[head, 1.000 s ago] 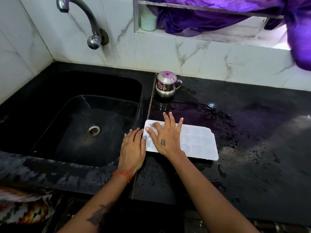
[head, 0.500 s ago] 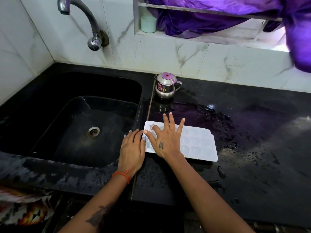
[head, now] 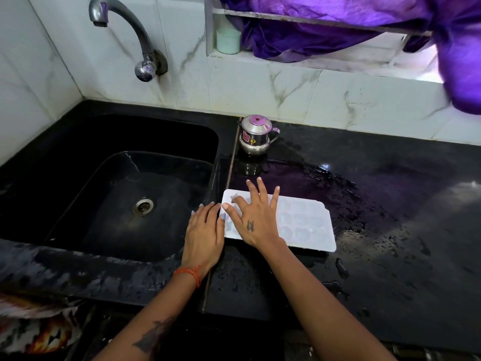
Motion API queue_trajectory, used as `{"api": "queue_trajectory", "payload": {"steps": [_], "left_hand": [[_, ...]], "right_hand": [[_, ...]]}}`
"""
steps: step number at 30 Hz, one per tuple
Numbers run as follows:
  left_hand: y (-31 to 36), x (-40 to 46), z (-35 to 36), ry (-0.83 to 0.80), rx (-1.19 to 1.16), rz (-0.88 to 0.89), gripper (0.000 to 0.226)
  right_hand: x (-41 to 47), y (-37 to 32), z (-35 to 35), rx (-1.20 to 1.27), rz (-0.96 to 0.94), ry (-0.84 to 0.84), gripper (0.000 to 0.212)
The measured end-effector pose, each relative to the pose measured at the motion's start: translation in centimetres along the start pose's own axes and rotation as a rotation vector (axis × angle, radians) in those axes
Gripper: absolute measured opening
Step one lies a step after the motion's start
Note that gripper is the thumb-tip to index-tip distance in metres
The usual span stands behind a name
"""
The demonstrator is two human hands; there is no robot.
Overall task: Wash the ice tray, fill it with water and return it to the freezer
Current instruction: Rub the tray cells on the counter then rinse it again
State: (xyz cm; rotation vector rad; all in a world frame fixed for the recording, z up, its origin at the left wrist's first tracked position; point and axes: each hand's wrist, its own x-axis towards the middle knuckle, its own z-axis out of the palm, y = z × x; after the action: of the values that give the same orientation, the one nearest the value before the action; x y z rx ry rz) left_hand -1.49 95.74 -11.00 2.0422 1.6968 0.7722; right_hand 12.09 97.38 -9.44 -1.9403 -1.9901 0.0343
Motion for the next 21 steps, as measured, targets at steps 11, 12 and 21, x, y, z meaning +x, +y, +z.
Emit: {"api": "queue_trajectory", "payload": {"steps": [11,12,21], "left_hand": [[0.0,0.0,-0.1,-0.017,-0.001,0.003,0.070],[0.0,0.0,-0.1,-0.018,-0.007,-0.003,0.066],[0.0,-0.2,-0.2,-0.023,-0.062,0.005,0.056]], "right_hand": [[-0.7,1.1,-0.4,-0.022,0.005,0.132,0.071],[-1.1,1.6,-0.7,-0.014,0.021,0.150,0.069],[-5.6,8.9,-3.3,-0.005,0.286,0.344,0.052]]}}
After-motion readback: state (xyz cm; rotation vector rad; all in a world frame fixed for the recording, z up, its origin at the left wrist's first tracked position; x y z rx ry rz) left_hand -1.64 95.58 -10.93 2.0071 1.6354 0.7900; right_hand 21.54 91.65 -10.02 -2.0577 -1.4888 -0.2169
